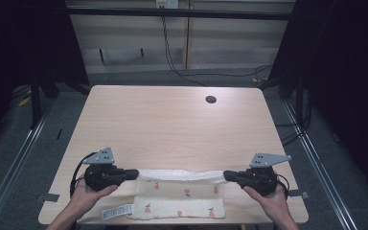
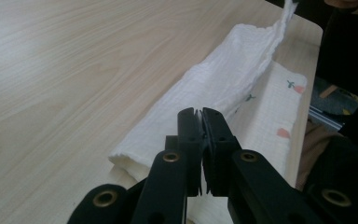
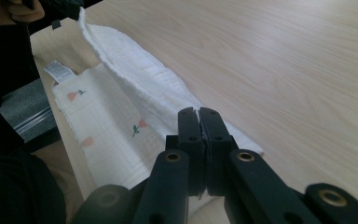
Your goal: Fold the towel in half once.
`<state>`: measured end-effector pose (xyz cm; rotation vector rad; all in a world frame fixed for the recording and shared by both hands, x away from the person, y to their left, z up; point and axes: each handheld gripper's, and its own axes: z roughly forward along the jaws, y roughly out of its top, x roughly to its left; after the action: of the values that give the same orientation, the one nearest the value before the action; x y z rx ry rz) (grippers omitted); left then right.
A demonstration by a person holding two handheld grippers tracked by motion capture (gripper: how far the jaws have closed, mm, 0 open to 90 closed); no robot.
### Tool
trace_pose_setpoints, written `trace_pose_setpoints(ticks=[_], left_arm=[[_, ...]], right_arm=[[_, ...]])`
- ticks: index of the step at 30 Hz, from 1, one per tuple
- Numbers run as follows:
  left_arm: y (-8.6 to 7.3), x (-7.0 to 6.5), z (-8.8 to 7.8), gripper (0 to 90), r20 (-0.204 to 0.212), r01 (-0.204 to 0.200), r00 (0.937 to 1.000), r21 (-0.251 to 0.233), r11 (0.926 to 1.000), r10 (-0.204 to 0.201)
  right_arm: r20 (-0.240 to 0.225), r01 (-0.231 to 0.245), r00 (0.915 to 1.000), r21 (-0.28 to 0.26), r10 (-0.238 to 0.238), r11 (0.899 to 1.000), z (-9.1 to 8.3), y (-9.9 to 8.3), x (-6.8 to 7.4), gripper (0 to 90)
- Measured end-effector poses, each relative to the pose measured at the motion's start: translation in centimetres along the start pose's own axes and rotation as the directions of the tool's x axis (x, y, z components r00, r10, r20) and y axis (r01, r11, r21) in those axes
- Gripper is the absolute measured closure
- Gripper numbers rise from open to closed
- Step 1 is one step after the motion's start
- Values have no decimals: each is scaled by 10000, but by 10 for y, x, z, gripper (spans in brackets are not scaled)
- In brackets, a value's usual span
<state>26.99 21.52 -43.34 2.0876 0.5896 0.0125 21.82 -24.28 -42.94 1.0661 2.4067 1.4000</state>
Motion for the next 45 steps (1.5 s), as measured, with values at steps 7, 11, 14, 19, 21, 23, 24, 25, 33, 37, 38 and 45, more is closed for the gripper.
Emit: trace_pose_setpoints(ticks=[7,11,14,19,21,23,24,25,33,37,38,45], left_arm=[[-16,-13,7,871,187,20,9998,563,9984,-30],[-19,-18,8,871,248,-68,9997,733,9973,50],[-21,-19,9,871,315,-84,9995,761,9971,60],[-34,-22,13,871,580,0,9983,969,9953,-57],[-41,-21,14,870,648,341,9970,1080,9936,-412],[-45,-21,17,870,572,239,9978,1438,9893,-324],[-45,-21,17,870,572,239,9978,1438,9893,-324],[-45,-22,24,870,571,121,9981,1769,9842,-225],[-50,-21,28,863,634,141,9976,1993,9798,-272],[-51,-23,24,842,768,68,9968,1930,9812,-220],[-51,-23,24,835,768,68,9968,1930,9812,-220],[-48,-18,18,753,813,490,9948,1382,9892,-607]], right_arm=[[-122,32,9999,319,-28,9995,-1,-15,12,890],[-242,-68,9997,596,83,9982,-2,-26,17,890],[-271,-104,9996,662,122,9977,0,-31,19,890],[-341,-174,9992,1157,214,9931,5,-43,21,890],[-306,-158,9993,1234,197,9922,7,-46,23,890],[-266,-169,9994,1379,207,9903,7,-50,24,889],[-266,-169,9994,1379,207,9903,7,-50,24,889],[-357,-212,9990,1527,270,9880,8,-56,25,885],[-307,-173,9993,1727,230,9848,11,-64,27,859],[-455,-49,9989,1777,132,9841,10,-64,31,839],[-462,-28,9989,1738,110,9848,9,-64,32,820],[-644,52,9979,1719,60,9851,8,-64,34,796]])
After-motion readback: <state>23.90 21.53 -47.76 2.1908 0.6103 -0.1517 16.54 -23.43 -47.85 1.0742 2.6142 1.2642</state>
